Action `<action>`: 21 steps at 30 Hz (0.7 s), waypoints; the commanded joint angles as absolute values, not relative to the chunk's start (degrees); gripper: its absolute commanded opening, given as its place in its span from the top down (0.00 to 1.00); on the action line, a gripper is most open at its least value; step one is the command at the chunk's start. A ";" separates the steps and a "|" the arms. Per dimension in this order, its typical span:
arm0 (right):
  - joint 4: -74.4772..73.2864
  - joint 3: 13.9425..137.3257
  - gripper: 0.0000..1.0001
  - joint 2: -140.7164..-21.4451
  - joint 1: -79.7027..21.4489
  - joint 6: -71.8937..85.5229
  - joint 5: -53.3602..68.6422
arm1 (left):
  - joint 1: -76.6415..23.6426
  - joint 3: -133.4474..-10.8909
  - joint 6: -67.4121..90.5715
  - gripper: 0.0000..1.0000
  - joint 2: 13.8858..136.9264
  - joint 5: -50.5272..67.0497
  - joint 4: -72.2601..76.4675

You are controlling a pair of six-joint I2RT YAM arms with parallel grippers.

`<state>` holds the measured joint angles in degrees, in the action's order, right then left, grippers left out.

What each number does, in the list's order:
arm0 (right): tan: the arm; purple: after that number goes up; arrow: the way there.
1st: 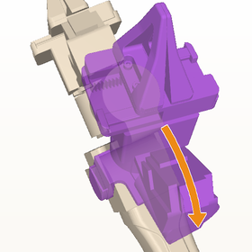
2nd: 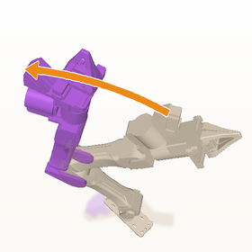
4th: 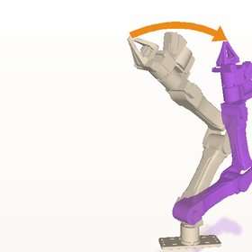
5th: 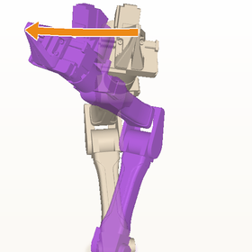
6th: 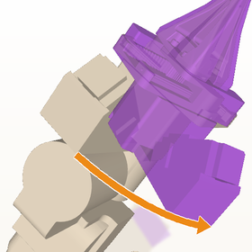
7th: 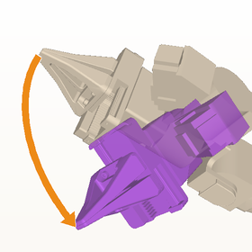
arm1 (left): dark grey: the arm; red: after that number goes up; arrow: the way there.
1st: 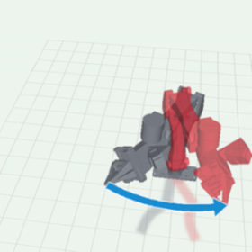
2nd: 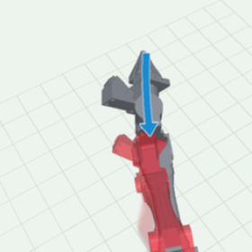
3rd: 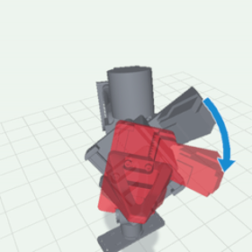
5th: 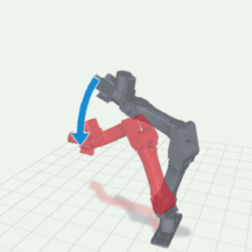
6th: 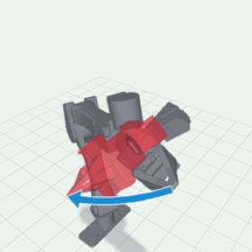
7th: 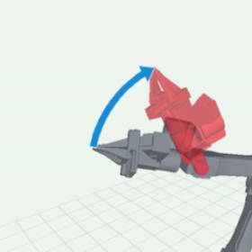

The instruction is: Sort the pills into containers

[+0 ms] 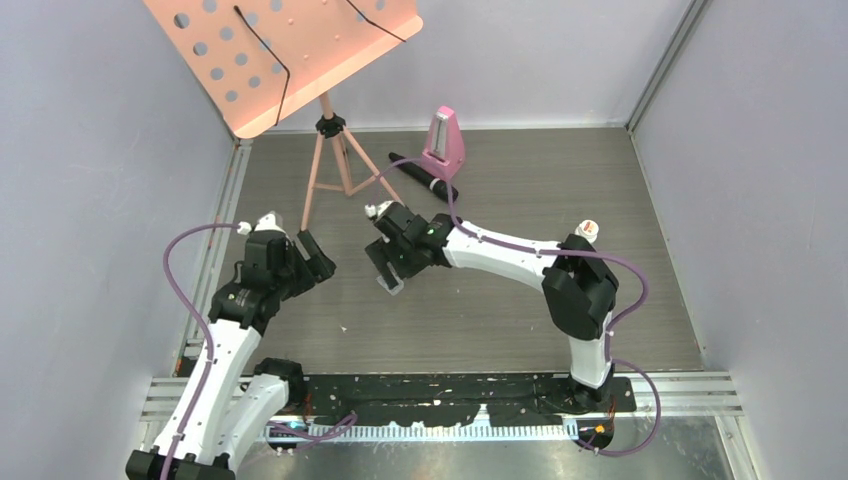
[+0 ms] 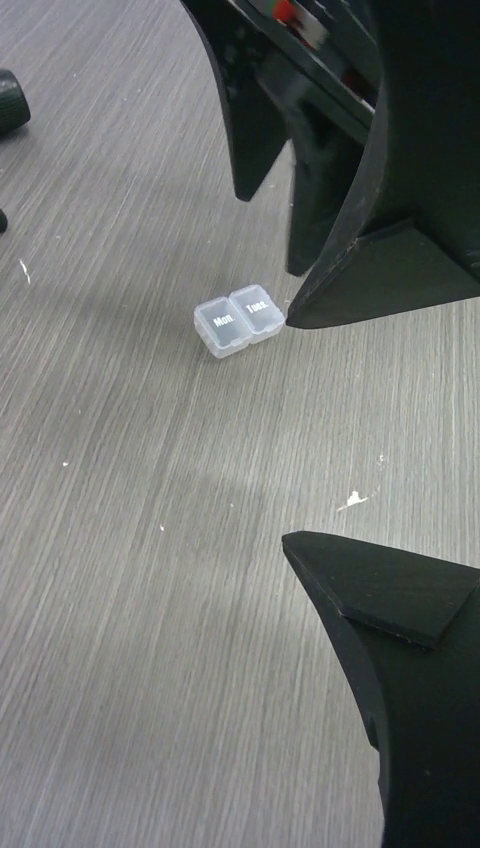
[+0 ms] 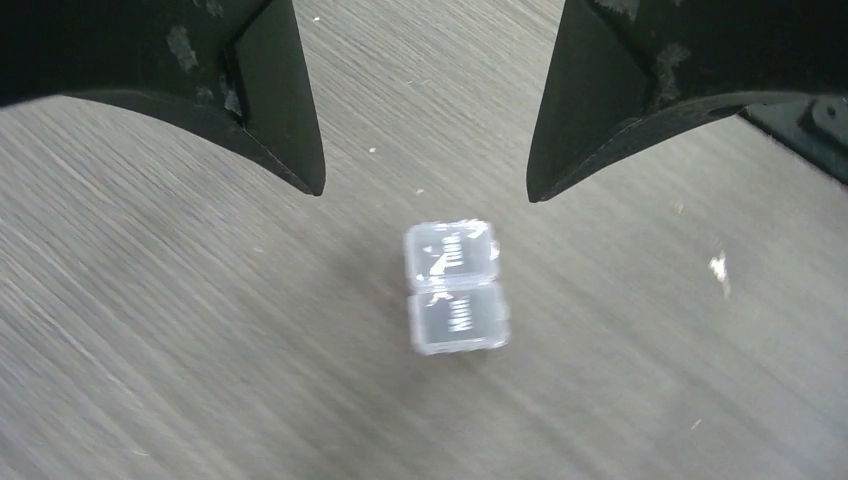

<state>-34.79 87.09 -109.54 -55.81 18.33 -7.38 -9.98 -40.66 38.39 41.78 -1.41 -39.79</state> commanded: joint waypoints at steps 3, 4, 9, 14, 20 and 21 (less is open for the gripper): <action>-29.01 86.66 0.15 -110.78 -60.16 2.15 0.61 | -9.20 -47.57 39.37 0.23 43.99 -1.77 -45.74; -29.64 87.54 0.14 -111.96 -60.33 2.00 -0.79 | -8.96 -48.23 39.57 0.23 44.41 -1.52 -46.33; -32.15 90.30 0.13 -117.00 -60.52 3.16 -5.94 | -8.08 -48.56 39.64 0.22 44.14 -2.86 -47.00; -31.91 90.19 0.14 -119.30 -61.16 4.41 -9.45 | -6.80 -47.38 39.75 0.22 43.97 -2.25 -46.61; -30.38 89.83 0.16 -120.70 -60.92 5.45 -11.01 | -6.60 -47.17 40.02 0.22 44.47 -1.38 -45.92; -30.12 89.82 0.20 -120.91 -60.69 5.67 -10.75 | -6.53 -47.19 39.99 0.22 44.49 -1.40 -45.88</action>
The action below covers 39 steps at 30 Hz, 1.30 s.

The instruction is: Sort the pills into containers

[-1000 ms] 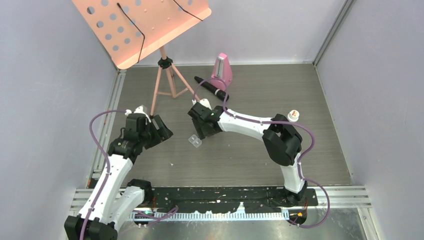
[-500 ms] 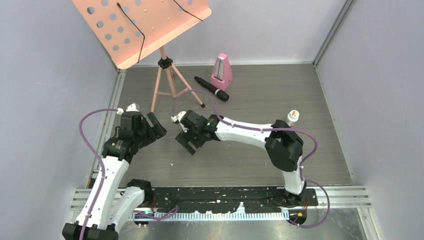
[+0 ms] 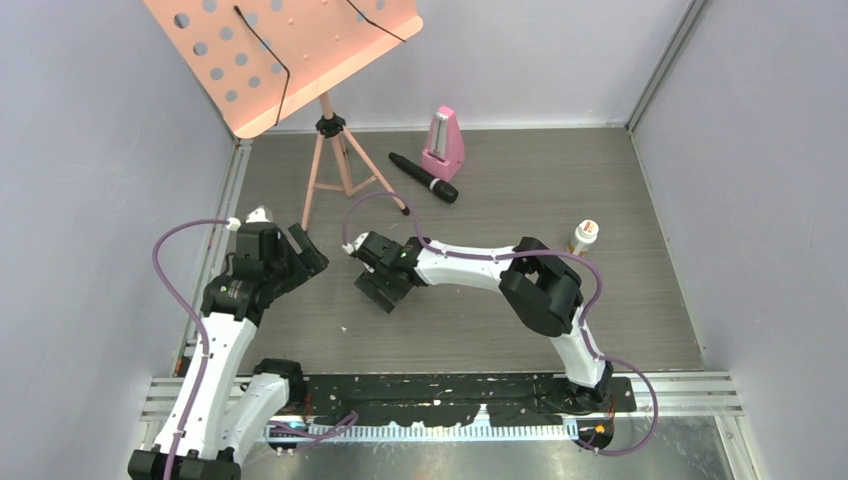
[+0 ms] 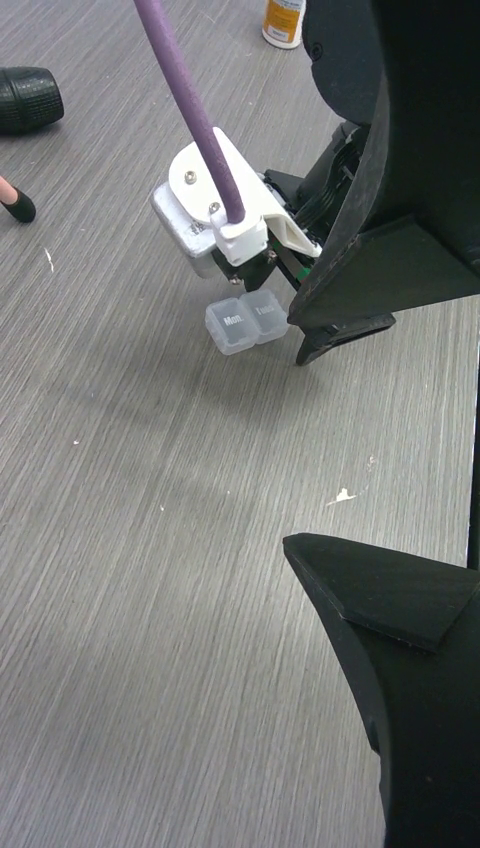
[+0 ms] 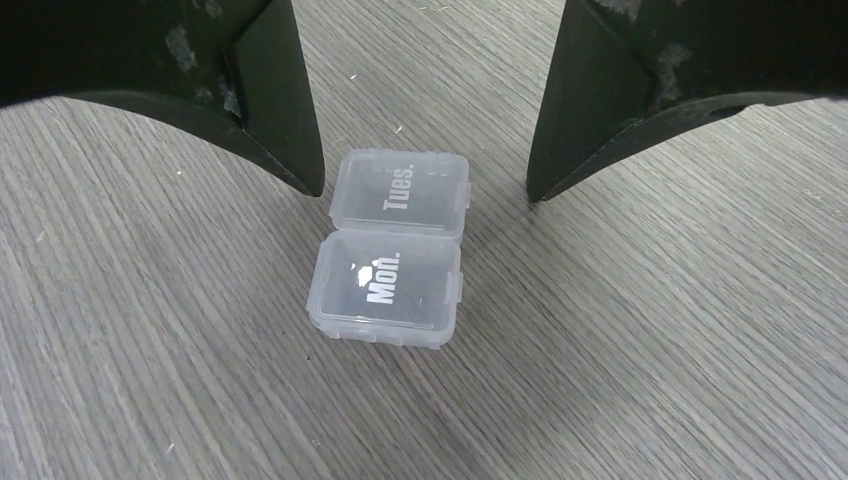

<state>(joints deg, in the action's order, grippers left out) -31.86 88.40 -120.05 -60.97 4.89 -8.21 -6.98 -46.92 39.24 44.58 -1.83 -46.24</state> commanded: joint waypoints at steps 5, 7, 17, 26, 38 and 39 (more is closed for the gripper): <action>-30.37 89.92 0.41 -121.17 -60.21 7.84 -10.37 | -6.51 -46.84 39.13 0.22 44.20 -0.36 -44.88; -29.26 88.06 0.48 -120.03 -60.15 8.43 -10.57 | -6.51 -46.47 39.19 0.22 43.97 1.51 -44.23; -10.14 70.64 0.58 -104.85 -58.64 11.41 -11.75 | -6.59 -43.44 38.45 0.22 44.85 13.99 -36.26; -0.69 60.05 0.57 -90.32 -58.19 10.79 -2.50 | -9.72 -40.40 45.92 0.25 52.44 37.44 -16.13; -2.04 62.09 0.55 -83.89 -58.18 11.14 1.44 | -13.10 -41.92 51.61 0.30 60.18 37.87 -5.60; -2.12 62.20 0.55 -84.03 -58.16 11.20 1.53 | -13.16 -41.67 52.41 0.31 60.65 37.92 -4.16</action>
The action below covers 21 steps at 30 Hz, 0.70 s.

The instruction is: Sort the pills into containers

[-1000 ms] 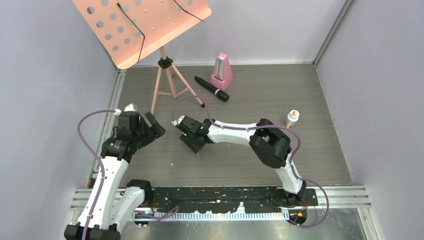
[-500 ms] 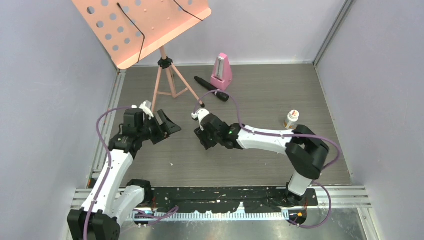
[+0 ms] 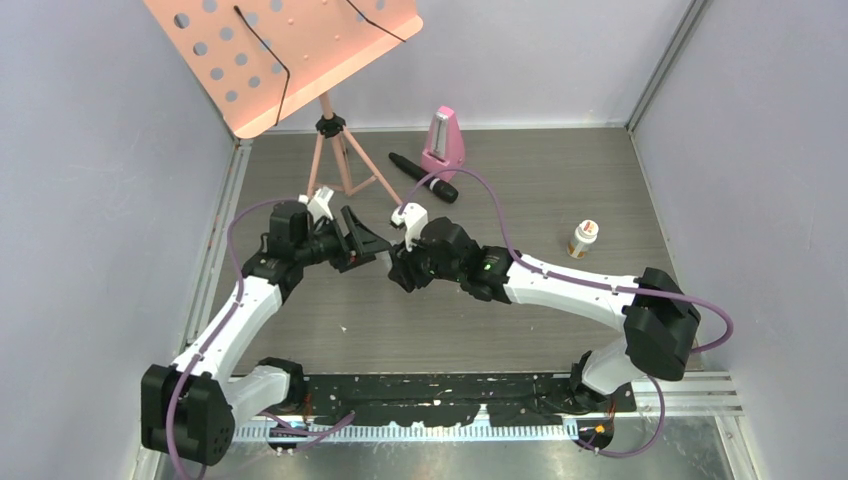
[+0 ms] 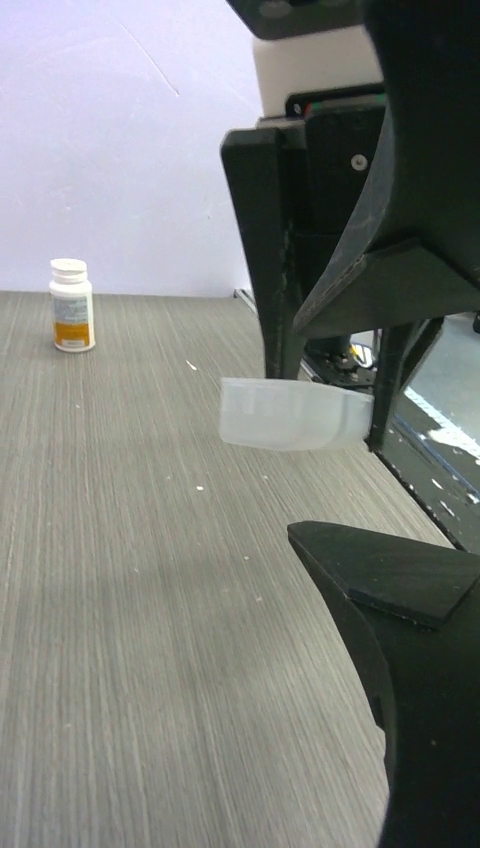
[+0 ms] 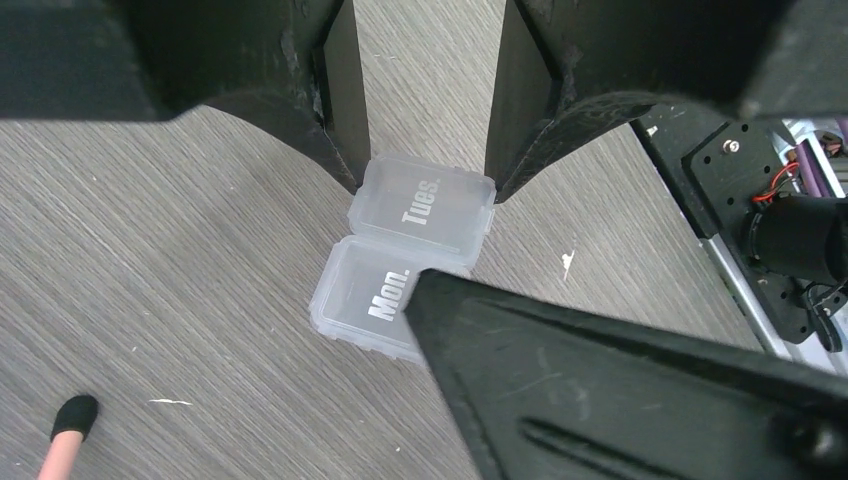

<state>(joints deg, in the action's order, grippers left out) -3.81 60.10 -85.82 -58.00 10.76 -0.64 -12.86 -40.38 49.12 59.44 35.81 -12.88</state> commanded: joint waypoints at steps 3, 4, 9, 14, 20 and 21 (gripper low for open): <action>-2.46 62.86 0.55 -84.30 -58.18 11.70 1.55 | -13.63 -40.48 54.87 0.34 61.58 38.44 1.03; -2.51 63.03 0.55 -84.42 -58.18 11.87 1.49 | -13.96 -40.22 55.29 0.35 61.74 38.51 2.00; -3.38 64.89 0.54 -85.84 -57.98 12.75 0.88 | -15.83 -38.94 55.02 0.43 62.29 37.87 2.31; -3.47 65.85 0.54 -87.25 -56.93 14.44 2.28 | -16.00 -37.76 54.47 0.50 61.98 36.65 2.14; -3.64 65.85 0.54 -87.60 -56.23 15.37 3.74 | -16.00 -37.10 54.18 0.57 60.75 34.93 1.98; -3.81 65.80 0.54 -87.71 -56.15 15.44 4.02 | -16.00 -37.09 54.15 0.55 60.66 34.68 1.87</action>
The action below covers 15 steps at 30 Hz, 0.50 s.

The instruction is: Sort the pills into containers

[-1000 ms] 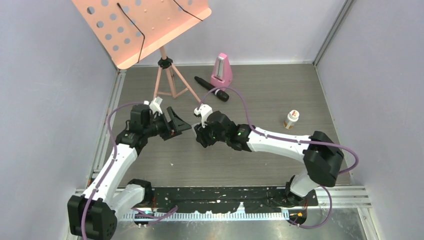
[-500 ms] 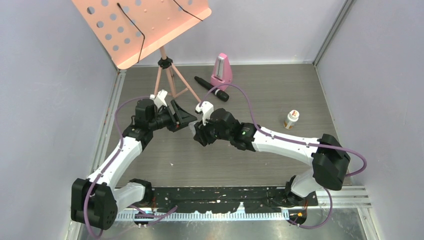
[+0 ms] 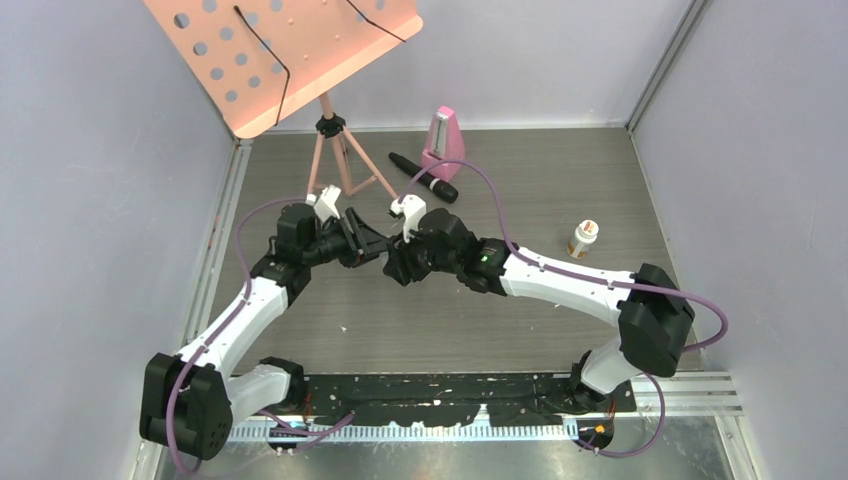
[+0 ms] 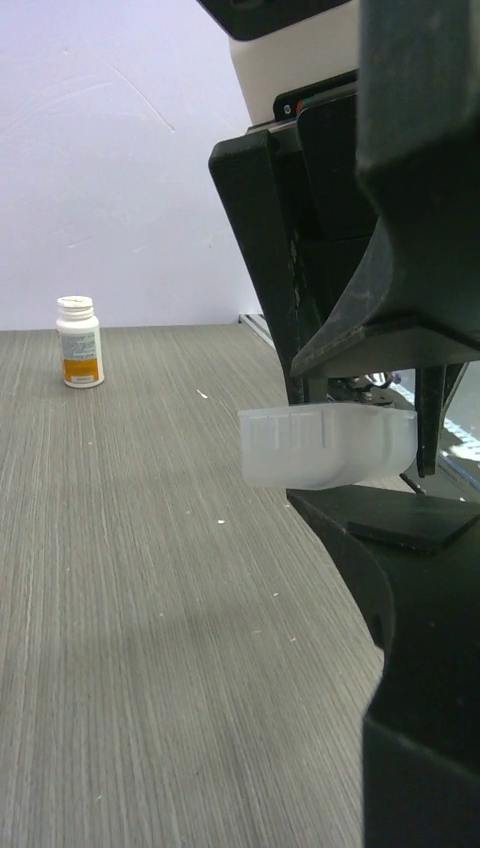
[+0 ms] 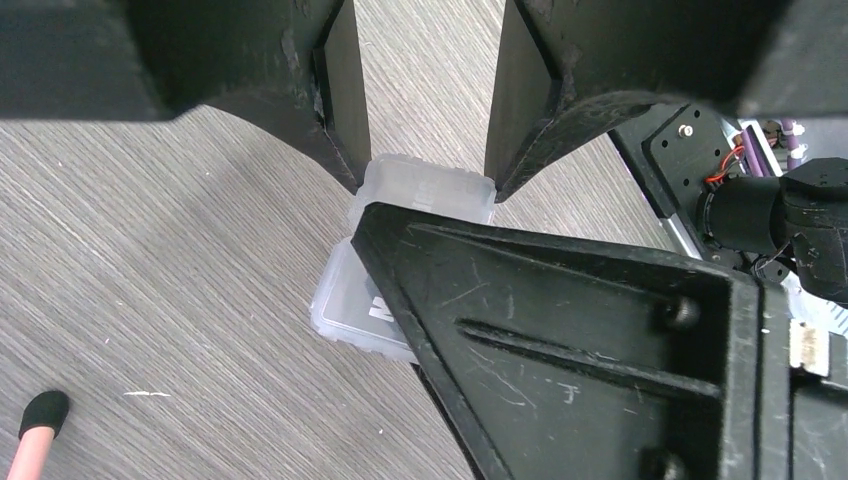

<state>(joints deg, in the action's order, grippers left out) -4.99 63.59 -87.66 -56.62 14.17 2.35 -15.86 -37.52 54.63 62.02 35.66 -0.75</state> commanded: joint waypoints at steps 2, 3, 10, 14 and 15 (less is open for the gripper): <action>-3.84 65.68 0.54 -87.91 -55.85 15.60 4.96 | -16.00 -37.05 54.15 0.49 60.34 34.26 1.73; -3.86 65.55 0.54 -87.90 -55.79 15.70 5.16 | -16.00 -37.01 54.14 0.48 60.19 34.13 1.72; -3.87 65.42 0.53 -88.13 -55.42 16.01 6.82 | -16.00 -37.96 52.22 0.51 59.42 32.62 0.18; -3.87 65.28 0.53 -88.24 -55.33 15.78 7.92 | -16.00 -38.47 52.01 0.51 59.28 32.14 0.18; -3.80 65.19 0.53 -88.24 -55.31 15.81 8.09 | -16.00 -38.49 52.03 0.51 59.31 32.02 0.18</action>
